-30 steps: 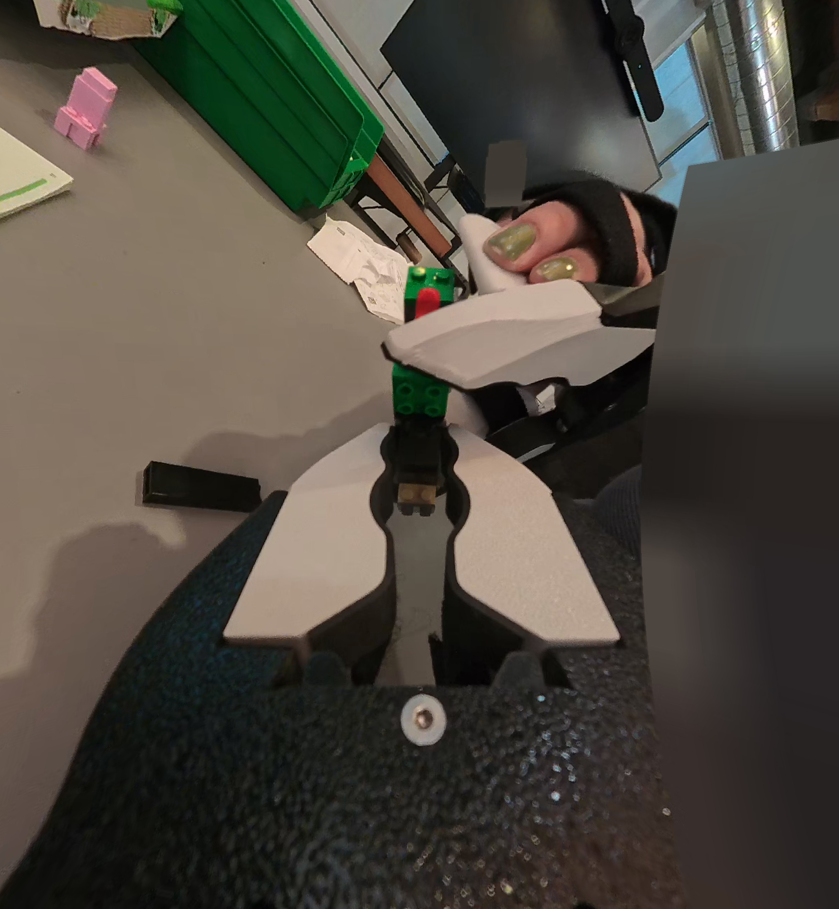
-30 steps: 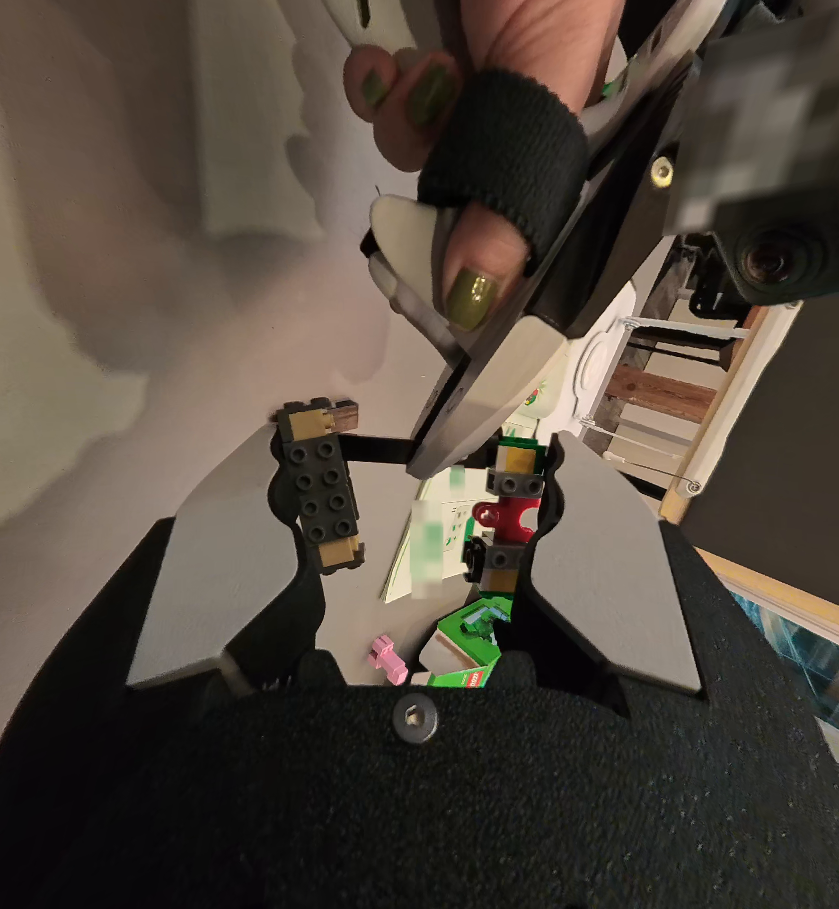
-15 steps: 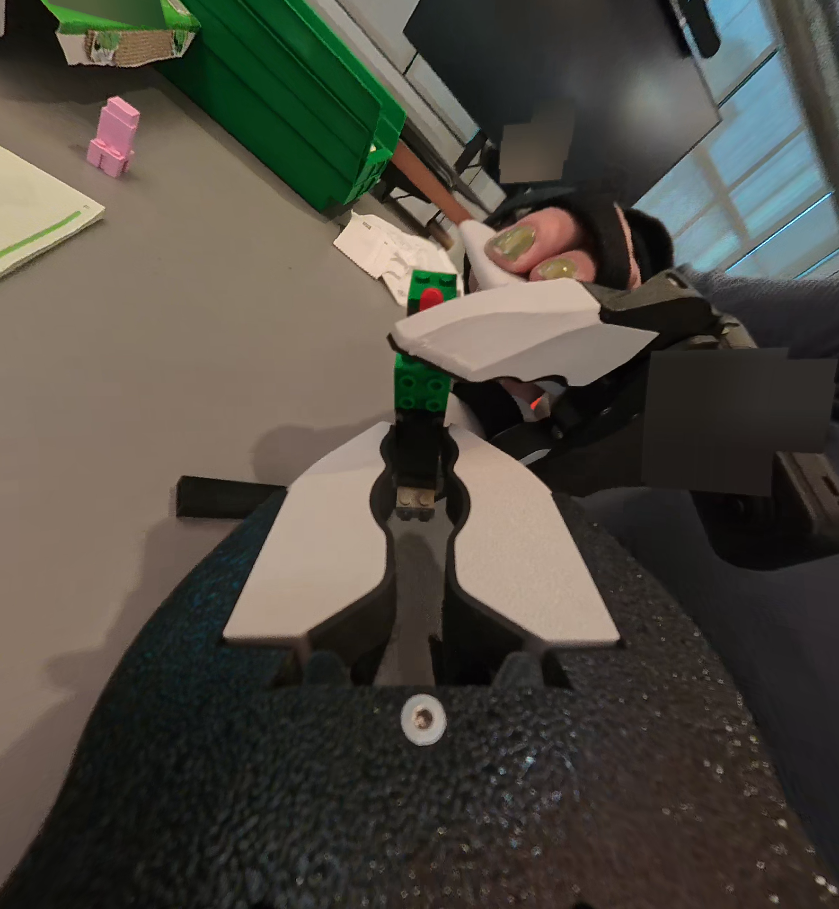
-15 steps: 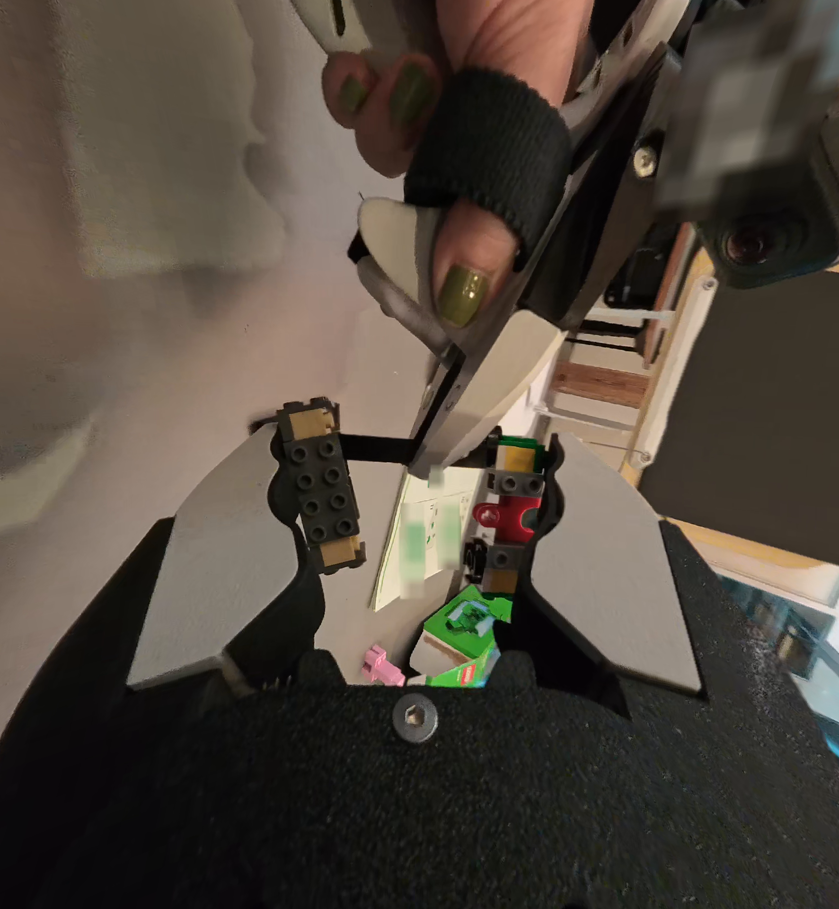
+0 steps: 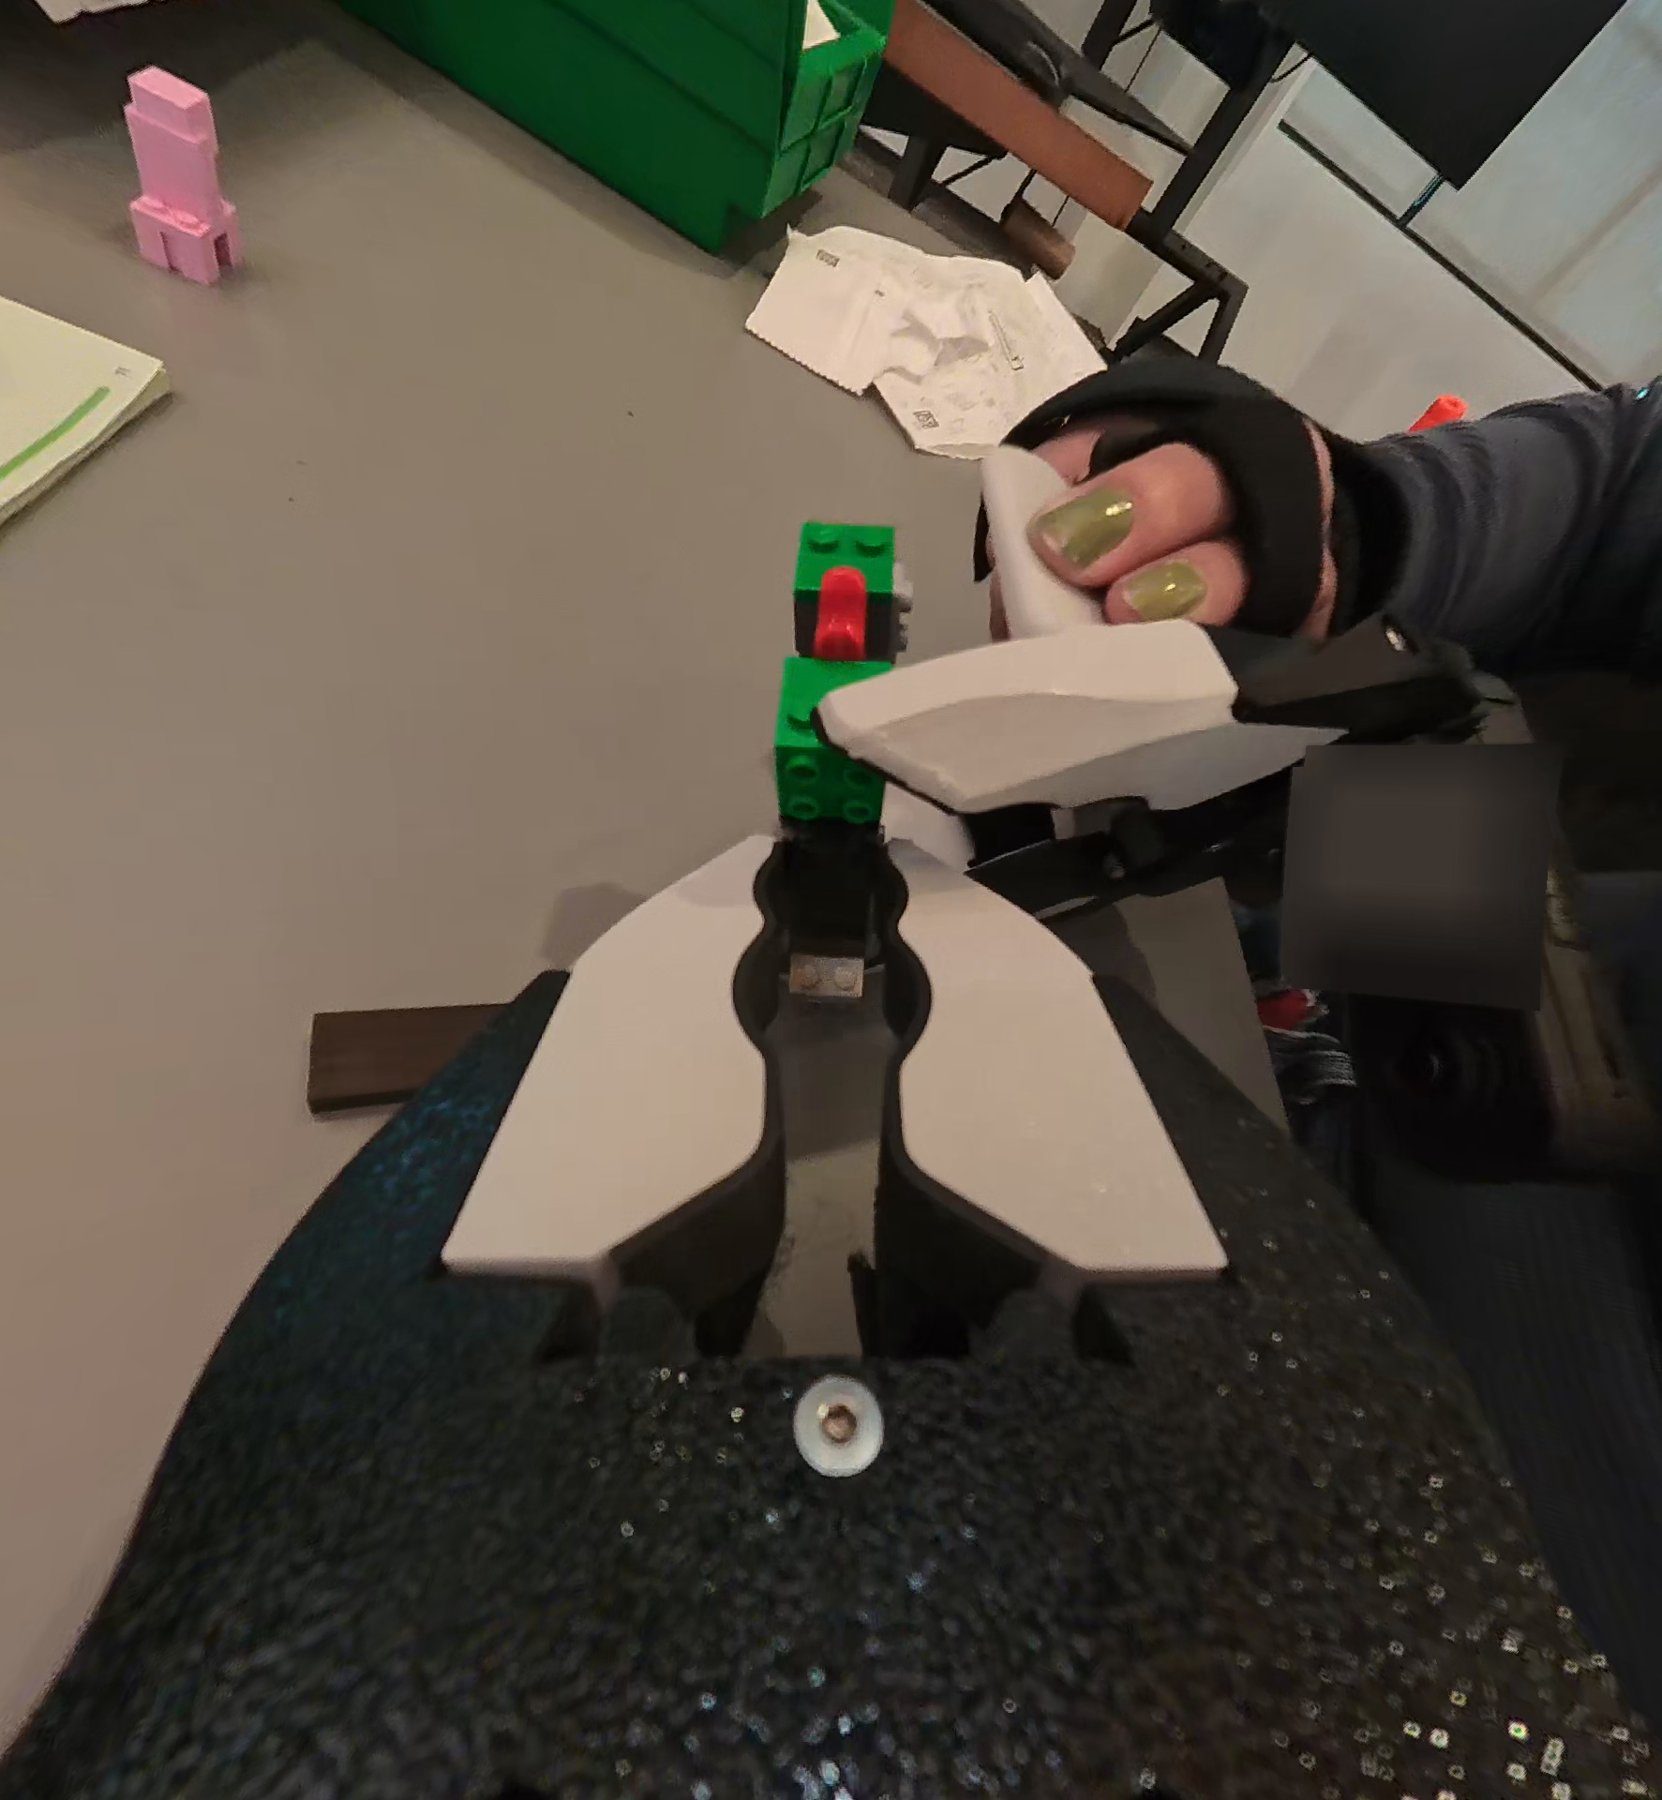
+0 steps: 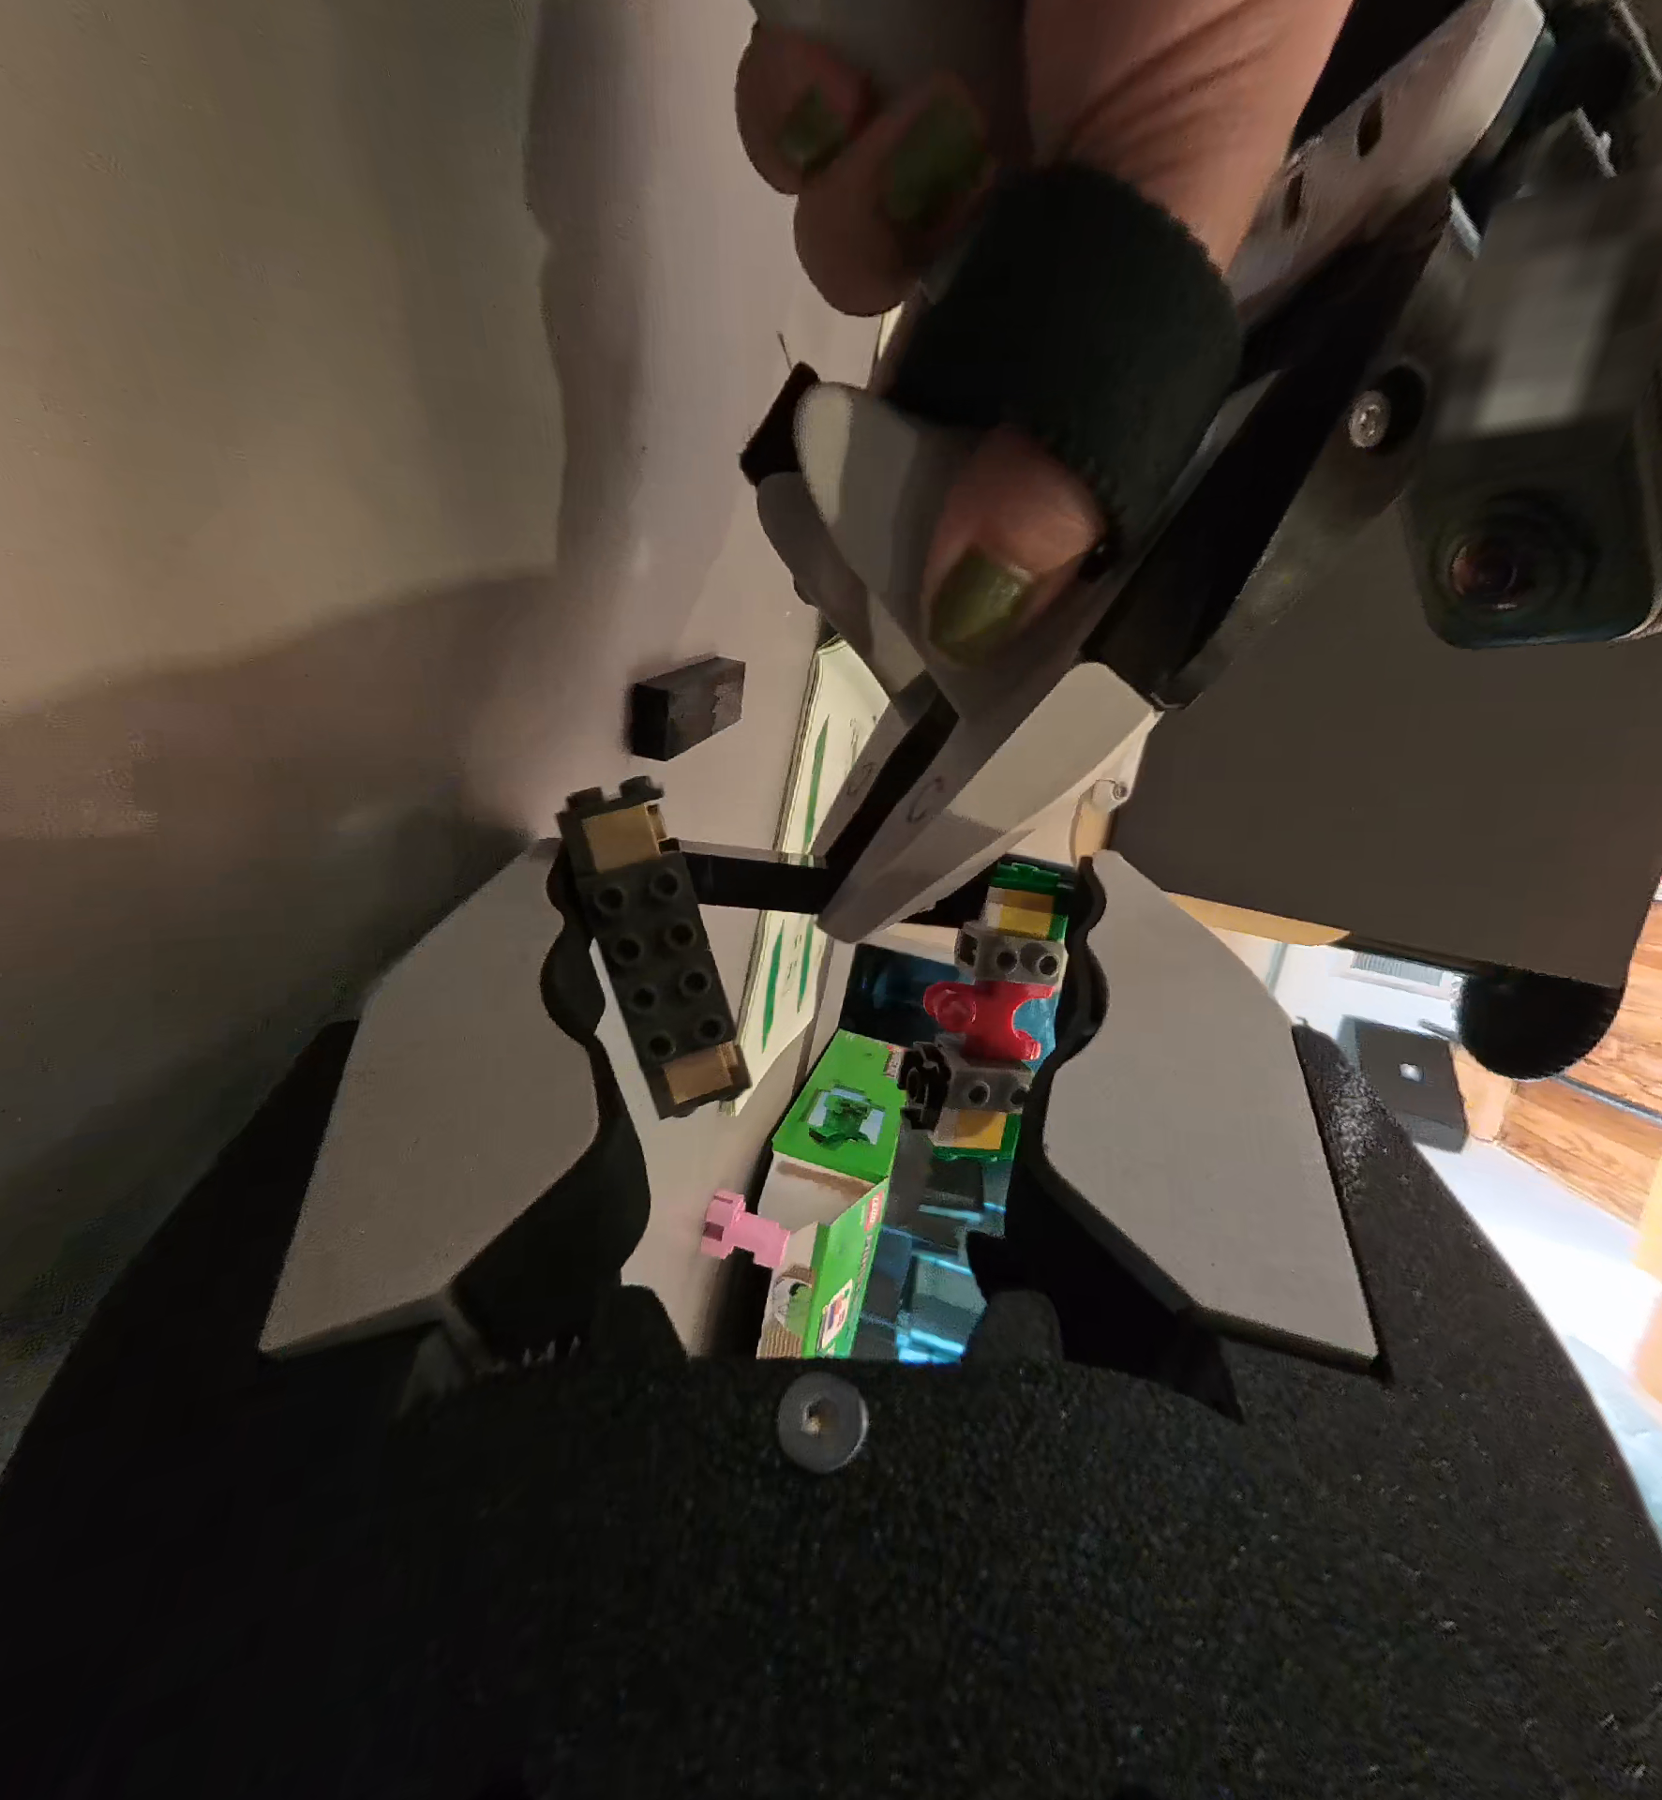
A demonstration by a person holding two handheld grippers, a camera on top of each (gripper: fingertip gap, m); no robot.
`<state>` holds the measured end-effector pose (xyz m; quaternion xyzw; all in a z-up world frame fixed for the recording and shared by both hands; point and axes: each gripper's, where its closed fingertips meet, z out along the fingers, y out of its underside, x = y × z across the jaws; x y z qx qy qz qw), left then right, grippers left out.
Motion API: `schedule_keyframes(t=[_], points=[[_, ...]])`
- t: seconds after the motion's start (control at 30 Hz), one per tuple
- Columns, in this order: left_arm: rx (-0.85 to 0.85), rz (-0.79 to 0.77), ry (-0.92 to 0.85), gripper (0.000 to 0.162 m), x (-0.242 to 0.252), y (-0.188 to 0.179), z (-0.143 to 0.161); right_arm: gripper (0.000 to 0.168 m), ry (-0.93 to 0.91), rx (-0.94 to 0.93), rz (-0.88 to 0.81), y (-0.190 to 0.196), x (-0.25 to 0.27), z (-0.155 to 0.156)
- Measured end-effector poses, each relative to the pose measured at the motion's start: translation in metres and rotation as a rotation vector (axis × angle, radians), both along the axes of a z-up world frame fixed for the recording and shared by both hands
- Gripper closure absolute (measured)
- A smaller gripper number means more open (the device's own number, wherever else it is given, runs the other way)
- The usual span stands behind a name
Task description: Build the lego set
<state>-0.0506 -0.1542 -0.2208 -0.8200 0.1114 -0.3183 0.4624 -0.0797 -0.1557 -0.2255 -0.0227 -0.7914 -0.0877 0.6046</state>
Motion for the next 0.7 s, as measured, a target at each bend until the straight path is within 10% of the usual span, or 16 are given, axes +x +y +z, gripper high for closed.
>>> schedule_keyframes(t=[0.7], points=[[0.088, 0.029, -0.011, 0.146, -0.001, 0.005, 0.006, 0.071, 0.031, -0.132, -0.097, 0.036, 0.035, 0.006]])
